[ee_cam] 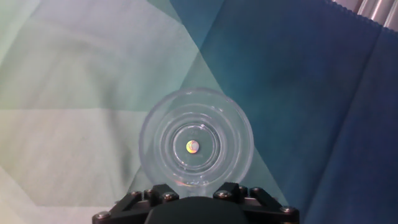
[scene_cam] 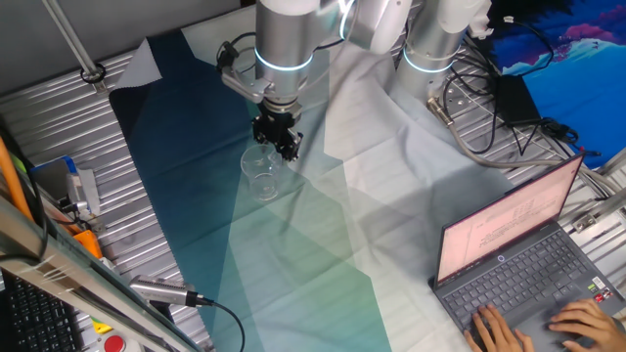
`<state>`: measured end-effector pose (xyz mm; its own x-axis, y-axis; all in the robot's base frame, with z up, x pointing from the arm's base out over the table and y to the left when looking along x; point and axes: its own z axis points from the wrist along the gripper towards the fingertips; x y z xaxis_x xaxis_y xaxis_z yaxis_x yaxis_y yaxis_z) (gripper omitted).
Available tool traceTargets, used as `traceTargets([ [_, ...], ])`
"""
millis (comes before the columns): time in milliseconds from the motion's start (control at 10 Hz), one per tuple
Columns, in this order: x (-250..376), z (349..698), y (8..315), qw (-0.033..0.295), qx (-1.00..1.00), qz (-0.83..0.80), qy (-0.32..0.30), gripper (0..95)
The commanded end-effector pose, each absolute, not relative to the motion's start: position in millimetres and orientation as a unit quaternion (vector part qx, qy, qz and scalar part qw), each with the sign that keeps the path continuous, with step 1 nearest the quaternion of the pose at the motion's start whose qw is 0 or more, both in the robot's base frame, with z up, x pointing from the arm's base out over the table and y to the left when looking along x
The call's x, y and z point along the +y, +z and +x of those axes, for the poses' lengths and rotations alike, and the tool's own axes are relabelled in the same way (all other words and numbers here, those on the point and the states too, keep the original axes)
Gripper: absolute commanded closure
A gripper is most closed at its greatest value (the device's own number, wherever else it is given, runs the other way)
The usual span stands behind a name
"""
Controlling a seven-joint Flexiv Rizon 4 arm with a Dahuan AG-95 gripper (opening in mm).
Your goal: Pick up the cup
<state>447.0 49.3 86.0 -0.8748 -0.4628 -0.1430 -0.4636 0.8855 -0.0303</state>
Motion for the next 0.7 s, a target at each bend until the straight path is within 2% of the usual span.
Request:
traceTargets([
  [100,48.5,449.0,83.5,0.081,0.968,-0.239,0.000,95.0],
  [700,48.2,449.2,84.7,0.089,0.967,-0.238,-0.007,95.0],
])
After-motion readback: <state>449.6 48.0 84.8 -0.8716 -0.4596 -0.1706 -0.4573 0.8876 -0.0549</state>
